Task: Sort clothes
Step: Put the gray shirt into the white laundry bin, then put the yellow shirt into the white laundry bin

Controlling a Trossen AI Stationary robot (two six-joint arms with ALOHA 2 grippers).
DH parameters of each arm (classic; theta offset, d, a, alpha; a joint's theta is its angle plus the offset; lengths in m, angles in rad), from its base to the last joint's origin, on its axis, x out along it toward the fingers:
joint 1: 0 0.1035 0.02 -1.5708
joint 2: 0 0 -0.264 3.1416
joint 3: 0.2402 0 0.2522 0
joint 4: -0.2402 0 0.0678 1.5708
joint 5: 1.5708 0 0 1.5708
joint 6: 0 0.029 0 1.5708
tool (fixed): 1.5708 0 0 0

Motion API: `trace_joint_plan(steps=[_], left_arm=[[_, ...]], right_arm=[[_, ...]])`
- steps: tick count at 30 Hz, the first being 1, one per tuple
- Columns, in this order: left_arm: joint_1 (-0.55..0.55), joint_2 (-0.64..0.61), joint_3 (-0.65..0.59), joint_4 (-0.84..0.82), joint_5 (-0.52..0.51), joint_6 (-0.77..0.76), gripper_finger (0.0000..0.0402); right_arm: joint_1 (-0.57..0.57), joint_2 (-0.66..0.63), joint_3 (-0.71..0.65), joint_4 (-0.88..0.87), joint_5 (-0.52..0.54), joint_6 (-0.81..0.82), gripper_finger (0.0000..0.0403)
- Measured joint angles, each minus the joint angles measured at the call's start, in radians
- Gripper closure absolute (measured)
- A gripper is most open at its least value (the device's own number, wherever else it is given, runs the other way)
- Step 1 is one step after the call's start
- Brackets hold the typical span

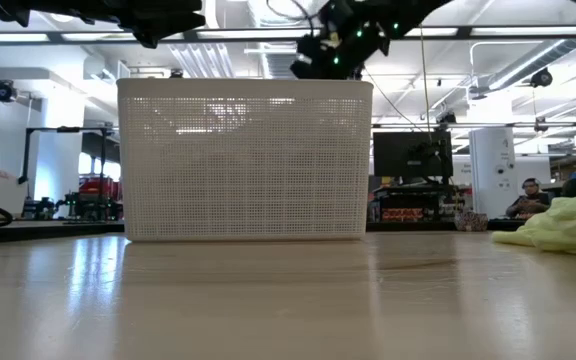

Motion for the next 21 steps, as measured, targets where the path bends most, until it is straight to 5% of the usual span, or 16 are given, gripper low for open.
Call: trace_joint_plan(steps=[14,21], left_arm=[[0.0,0.0,0.0,-0.001,0.0,-0.01,0.0124],[0.0,-0.005,0.0,-0.001,0.0,-0.004,0.01]], right_arm=[[0.036,-0.1,0.0,-0.136,-0.016,-0.003,0.0188],[0.174,-0.307,0.0,-0.431,0.001,-0.073,0.0168]])
